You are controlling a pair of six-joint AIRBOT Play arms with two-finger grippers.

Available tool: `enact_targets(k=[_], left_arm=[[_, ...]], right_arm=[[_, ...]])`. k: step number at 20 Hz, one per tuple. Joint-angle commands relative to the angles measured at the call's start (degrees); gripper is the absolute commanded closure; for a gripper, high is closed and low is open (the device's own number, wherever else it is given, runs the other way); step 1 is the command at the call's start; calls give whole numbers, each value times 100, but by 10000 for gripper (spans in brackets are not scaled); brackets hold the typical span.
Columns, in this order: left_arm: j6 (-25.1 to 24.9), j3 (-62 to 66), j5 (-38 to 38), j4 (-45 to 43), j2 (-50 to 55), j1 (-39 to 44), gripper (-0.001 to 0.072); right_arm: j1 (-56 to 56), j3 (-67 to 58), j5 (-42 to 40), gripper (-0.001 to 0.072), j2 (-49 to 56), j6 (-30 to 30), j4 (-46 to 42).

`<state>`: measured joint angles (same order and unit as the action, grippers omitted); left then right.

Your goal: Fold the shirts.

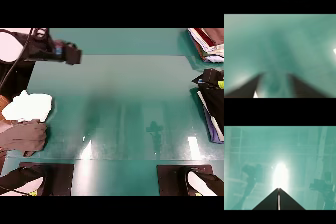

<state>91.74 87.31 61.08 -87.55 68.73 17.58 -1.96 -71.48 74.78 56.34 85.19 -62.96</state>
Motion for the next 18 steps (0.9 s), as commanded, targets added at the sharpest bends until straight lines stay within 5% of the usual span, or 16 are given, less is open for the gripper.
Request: enact_targets(k=[1,6,13,15,16,18], left_arm=[[409,-560,1215,-1303,-11,-1106,42],[402,-2179,511,-1276,11,-2409,42],[411,-2992,-61,-1250,310,-2680,51],[420,-2975,-52,-1252,278,-2680,539],[420,-2959,-46,-1252,258,-2680,678],[428,-2865,4,-1250,160,-2680,682]], right_arm=[[7,52,-94,695,-63,4,7],[7,46,-492,695,-284,4,4],[7,42,-901,695,-487,4,2],[7,42,-925,695,-485,4,2],[7,42,-933,695,-487,4,2],[7,42,-929,695,-487,4,4]])
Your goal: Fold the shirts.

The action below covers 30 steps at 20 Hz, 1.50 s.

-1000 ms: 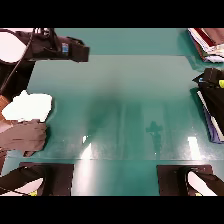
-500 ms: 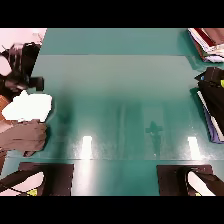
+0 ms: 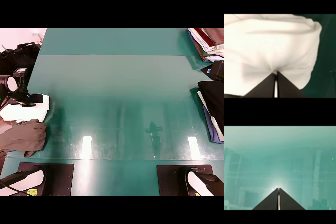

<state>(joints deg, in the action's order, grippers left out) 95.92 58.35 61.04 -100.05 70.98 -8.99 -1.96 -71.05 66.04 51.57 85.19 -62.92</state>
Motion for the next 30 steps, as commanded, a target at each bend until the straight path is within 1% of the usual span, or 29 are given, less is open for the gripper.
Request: enact_targets(k=[1,3,5,6,7,9,10,12,14,16,18,21,23,24,25,26,28,30], left_arm=[[9,173,52,11,-201,-22,682],[2,702,164,66,-592,-4,682],[-46,1506,225,540,-1139,-4,682],[-195,1971,234,975,-1425,-4,682],[-450,2404,262,1471,-1652,-4,682],[-942,3176,345,2743,-2037,11,684],[-1062,3473,330,3110,-2151,175,685],[-1069,3899,326,3027,-2216,876,685],[-1027,3932,208,2761,-2179,1714,686],[-824,3923,251,2420,-1921,2485,686],[-737,3919,444,2194,-1436,3241,686],[-741,3919,826,2177,-461,4356,685],[-763,3919,885,2201,269,5082,681],[-911,3921,800,2297,616,5379,624],[-1040,3921,651,2393,901,5591,279],[-1047,3921,540,2389,1078,5683,93],[-1029,3926,553,2085,1156,5578,96],[-861,3934,848,1641,1038,5106,96]], right_arm=[[7,-2,-63,696,-11,4,7],[7,-26,-138,695,-15,4,79],[7,-284,-151,696,-9,4,85],[7,-474,-190,696,-7,4,85],[7,-667,-225,696,-7,4,83],[7,-1038,-299,696,-9,4,28],[7,-1207,-306,696,-9,2,-11],[7,-1427,-315,695,-9,2,-15],[7,-1561,-302,696,-11,2,-13],[7,-1613,-291,695,-9,2,-13],[7,-1615,-278,696,-11,2,-11],[7,-1615,-149,695,-11,2,-9],[7,-1615,-50,696,-11,2,-9],[7,-1615,-9,696,-11,2,-11],[7,-1615,24,696,-11,2,-9],[7,-1615,46,696,-11,2,-11],[7,-1615,81,695,-11,2,-13],[7,-1615,96,695,-11,2,-13]])
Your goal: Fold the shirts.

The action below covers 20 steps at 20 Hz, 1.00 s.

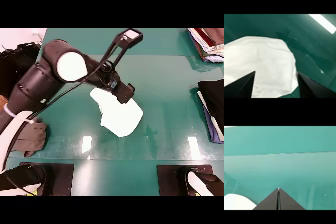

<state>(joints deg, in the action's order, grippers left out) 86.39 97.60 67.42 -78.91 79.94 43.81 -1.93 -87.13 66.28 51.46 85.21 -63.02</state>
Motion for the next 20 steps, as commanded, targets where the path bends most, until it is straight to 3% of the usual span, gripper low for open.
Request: enact_targets(k=[1,4,7,11,14,20], left_arm=[[188,7,442,-645,96,-503,96],[431,-214,841,-520,70,-1657,96],[420,-1178,509,310,70,-2341,96],[291,-2870,-778,1814,79,-2509,95],[-378,-3694,-1569,3254,127,-2498,96],[-761,-3993,-1991,3932,448,-2498,96]], right_arm=[[4,-7,74,696,0,0,-2],[4,-7,74,696,0,0,-2],[4,-7,74,696,0,0,-2],[4,-7,74,696,0,2,-2],[4,-7,74,696,0,2,-2],[4,-4,74,696,2,2,0]])
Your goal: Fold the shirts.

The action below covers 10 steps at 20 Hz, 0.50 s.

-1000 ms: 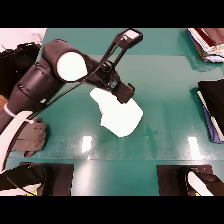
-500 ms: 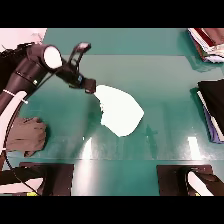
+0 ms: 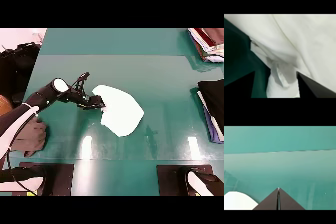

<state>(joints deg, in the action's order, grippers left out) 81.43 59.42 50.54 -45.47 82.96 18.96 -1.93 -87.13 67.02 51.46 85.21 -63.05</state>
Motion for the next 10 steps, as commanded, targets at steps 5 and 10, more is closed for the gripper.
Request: enact_targets(k=[5,10], left_arm=[[-570,-175,-188,752,199,-13,411],[-680,-175,-319,756,199,-11,410]], right_arm=[[4,-4,0,695,2,2,0],[4,-4,4,696,2,2,0]])
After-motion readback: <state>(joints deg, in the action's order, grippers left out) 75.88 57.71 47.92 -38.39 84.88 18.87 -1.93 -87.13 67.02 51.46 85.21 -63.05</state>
